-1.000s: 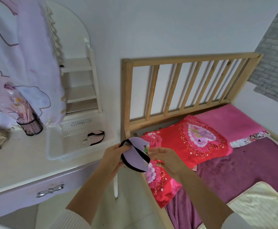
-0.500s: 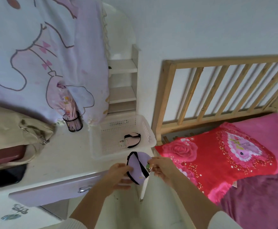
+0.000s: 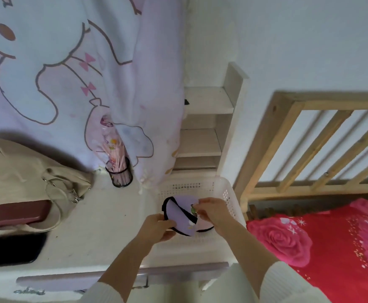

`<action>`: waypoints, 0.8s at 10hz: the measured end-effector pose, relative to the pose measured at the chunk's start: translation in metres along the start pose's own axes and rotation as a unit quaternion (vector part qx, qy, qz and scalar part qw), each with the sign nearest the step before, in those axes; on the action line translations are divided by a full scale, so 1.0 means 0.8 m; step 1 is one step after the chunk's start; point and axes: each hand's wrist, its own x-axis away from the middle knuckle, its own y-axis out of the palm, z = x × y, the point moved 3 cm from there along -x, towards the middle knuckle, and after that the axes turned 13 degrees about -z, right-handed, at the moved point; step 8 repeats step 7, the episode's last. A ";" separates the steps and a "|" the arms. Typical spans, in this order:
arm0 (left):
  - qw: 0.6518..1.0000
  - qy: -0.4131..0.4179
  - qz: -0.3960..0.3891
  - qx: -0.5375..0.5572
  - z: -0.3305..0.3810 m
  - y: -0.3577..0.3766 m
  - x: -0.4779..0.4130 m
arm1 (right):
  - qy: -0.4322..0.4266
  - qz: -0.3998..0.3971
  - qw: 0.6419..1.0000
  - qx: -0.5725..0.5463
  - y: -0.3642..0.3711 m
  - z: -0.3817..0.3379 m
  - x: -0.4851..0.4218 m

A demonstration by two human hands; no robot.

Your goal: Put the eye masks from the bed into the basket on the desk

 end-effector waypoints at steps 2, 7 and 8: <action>0.907 0.106 0.205 -0.351 -0.004 -0.034 -0.032 | 0.091 -0.013 0.993 0.074 0.011 0.024 -0.083; 0.880 0.083 0.219 -0.412 -0.035 -0.054 -0.051 | 0.083 0.026 0.966 0.243 0.020 -0.005 -0.088; 0.880 0.083 0.219 -0.412 -0.035 -0.054 -0.051 | 0.083 0.026 0.966 0.243 0.020 -0.005 -0.088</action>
